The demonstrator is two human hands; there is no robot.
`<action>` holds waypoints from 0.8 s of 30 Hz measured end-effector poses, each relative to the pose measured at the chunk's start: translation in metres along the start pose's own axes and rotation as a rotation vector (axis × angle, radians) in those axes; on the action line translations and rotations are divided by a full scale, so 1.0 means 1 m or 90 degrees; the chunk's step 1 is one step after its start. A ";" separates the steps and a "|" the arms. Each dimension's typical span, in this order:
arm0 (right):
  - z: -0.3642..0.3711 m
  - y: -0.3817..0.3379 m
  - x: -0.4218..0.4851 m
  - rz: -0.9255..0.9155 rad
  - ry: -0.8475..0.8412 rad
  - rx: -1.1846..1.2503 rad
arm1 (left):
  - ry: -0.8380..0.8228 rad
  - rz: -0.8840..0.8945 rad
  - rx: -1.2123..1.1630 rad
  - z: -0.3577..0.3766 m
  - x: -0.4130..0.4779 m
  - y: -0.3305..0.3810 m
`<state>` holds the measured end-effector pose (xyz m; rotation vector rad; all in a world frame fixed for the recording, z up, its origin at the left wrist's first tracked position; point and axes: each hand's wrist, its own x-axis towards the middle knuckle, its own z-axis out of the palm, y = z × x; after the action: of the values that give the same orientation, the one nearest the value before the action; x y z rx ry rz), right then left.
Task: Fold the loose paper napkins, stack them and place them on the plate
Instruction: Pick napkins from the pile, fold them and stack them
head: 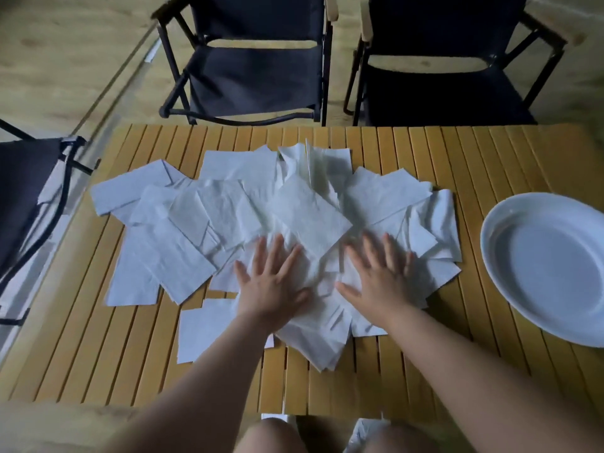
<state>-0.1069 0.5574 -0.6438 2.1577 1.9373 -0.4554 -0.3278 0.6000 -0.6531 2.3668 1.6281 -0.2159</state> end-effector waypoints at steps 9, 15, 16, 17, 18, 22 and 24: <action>0.000 0.005 0.052 -0.009 0.093 0.015 | 0.086 0.019 -0.026 -0.001 0.051 -0.018; 0.001 0.001 0.068 -0.025 0.150 0.026 | 0.149 0.032 0.004 -0.001 0.067 -0.029; 0.000 0.001 0.064 -0.027 0.163 0.029 | 0.162 0.032 0.013 0.001 0.066 -0.029; 0.001 0.001 0.058 -0.025 0.177 0.033 | 0.175 0.029 0.022 0.002 0.063 -0.029; 0.002 0.000 0.049 -0.020 0.188 0.036 | 0.187 0.022 0.033 0.003 0.058 -0.028; 0.016 -0.004 0.005 -0.015 0.203 0.040 | 0.207 0.021 0.064 0.010 0.023 -0.023; 0.022 -0.008 -0.018 -0.018 0.220 0.029 | 0.207 0.036 0.043 0.008 -0.001 -0.025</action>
<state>-0.1185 0.5342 -0.6575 2.3687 2.1498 -0.1369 -0.3516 0.6053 -0.6638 2.6040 1.7089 0.1346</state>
